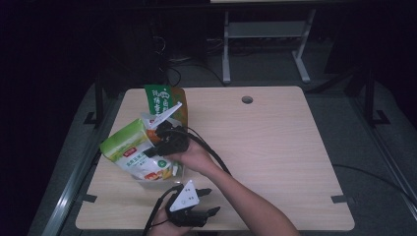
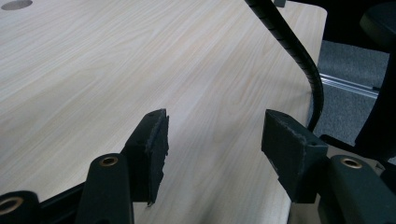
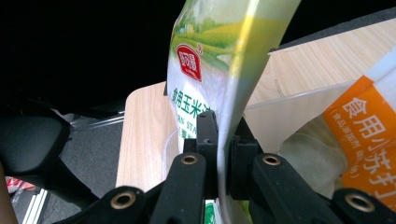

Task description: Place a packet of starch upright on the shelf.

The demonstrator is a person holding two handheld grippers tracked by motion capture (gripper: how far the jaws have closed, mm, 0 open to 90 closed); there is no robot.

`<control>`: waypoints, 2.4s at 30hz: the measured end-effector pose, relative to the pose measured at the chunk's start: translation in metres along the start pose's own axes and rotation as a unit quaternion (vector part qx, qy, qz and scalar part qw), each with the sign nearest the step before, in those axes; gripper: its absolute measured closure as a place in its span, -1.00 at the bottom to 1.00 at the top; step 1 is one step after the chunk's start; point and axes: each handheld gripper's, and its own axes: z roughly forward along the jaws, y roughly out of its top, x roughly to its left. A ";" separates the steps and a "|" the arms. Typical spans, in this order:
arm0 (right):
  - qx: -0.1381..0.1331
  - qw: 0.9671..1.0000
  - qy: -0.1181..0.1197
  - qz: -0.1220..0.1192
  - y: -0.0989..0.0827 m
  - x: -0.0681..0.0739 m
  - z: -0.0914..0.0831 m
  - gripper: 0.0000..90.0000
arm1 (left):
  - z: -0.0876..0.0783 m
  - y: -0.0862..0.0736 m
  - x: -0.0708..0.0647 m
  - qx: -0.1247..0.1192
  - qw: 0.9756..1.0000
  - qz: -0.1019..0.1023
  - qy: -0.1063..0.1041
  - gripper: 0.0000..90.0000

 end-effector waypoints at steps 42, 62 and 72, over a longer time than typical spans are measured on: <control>0.020 1.000 -0.008 -0.008 -0.027 -0.003 -0.011 0.93 | 0.001 -0.001 0.001 0.002 1.000 -0.002 0.005 -0.09; 0.029 0.999 -0.012 0.008 -0.047 -0.013 -0.019 0.68 | 0.003 -0.002 0.005 0.004 1.000 -0.007 0.015 -0.10; 0.013 1.000 -0.010 0.001 -0.042 -0.012 -0.031 0.84 | 0.002 -0.001 0.007 0.004 1.000 -0.008 0.021 -0.10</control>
